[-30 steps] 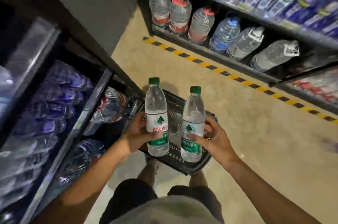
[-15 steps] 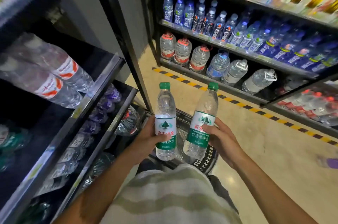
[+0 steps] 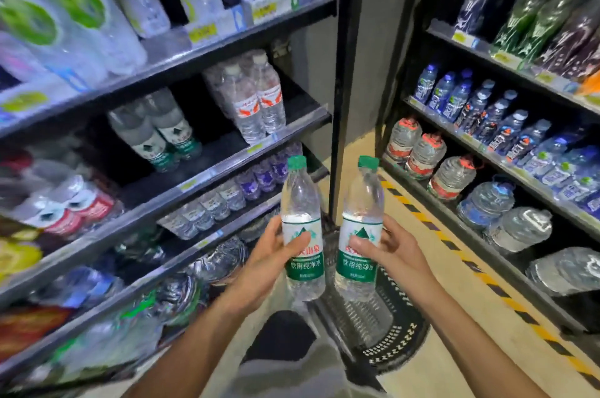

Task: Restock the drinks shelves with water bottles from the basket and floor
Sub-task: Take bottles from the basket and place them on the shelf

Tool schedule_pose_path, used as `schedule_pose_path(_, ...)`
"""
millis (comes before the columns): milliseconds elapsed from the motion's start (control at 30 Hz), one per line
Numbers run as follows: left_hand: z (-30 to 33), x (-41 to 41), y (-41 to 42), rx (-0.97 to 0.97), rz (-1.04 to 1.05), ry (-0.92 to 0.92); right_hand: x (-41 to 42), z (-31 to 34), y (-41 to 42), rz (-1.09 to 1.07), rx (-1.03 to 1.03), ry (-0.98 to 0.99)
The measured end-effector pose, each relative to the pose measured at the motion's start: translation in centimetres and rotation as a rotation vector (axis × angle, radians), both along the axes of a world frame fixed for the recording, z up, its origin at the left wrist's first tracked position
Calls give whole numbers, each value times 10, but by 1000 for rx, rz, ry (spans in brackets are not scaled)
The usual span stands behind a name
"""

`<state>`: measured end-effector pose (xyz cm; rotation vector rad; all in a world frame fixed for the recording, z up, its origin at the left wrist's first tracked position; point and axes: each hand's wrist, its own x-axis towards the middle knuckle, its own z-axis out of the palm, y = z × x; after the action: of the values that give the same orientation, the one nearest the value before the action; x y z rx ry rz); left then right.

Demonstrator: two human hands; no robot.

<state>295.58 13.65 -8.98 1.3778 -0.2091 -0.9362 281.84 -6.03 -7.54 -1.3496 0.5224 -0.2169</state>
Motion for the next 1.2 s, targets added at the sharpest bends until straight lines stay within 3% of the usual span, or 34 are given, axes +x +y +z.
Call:
schedule_pose_path(267, 33, -22, 89, 36, 338, -127, 52, 10, 45, 263, -3, -37)
schedule_pose_path(633, 50, 35, 180, 29, 540, -232, 149, 23, 123, 469, -89, -68)
schedule_pose_path(867, 53, 85, 207, -67, 494, -263, 197, 28, 151, 390, -134, -147)
schedule_pose_path(1200, 55, 135, 202, 18, 368, -402, 235, 26, 143, 418, -278, -165)
